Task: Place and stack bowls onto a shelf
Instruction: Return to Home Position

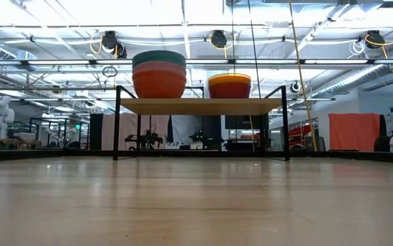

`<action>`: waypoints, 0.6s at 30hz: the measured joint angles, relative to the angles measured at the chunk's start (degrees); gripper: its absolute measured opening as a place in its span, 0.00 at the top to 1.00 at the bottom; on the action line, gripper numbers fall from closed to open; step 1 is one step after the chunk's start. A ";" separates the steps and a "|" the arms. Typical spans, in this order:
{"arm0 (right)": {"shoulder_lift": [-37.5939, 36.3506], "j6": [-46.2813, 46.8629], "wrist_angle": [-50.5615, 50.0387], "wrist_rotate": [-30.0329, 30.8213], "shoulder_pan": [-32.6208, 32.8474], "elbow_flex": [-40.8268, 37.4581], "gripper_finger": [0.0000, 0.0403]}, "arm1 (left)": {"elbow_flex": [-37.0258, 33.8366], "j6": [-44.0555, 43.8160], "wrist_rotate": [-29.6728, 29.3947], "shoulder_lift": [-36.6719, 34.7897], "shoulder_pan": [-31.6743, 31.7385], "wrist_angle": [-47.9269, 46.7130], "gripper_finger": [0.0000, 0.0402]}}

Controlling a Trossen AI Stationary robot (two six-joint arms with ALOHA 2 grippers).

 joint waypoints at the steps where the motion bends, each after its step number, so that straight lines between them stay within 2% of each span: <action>1: -0.12 -0.48 1.09 -0.02 0.00 -1.50 1.00 | -1.05 -0.16 -0.02 -0.56 0.53 -0.09 0.94; 12: -0.22 -5.57 18.76 -0.02 0.00 -16.43 1.00 | -16.66 -1.27 0.30 -8.97 5.49 4.92 0.94; 16: -0.20 -4.82 23.62 -0.04 0.00 -20.25 1.00 | -23.50 -1.56 4.51 -14.67 6.64 11.65 0.94; 18: -0.22 -4.74 27.43 -0.36 0.00 -22.32 1.00 | -25.46 -0.91 7.58 -15.18 7.22 13.26 0.94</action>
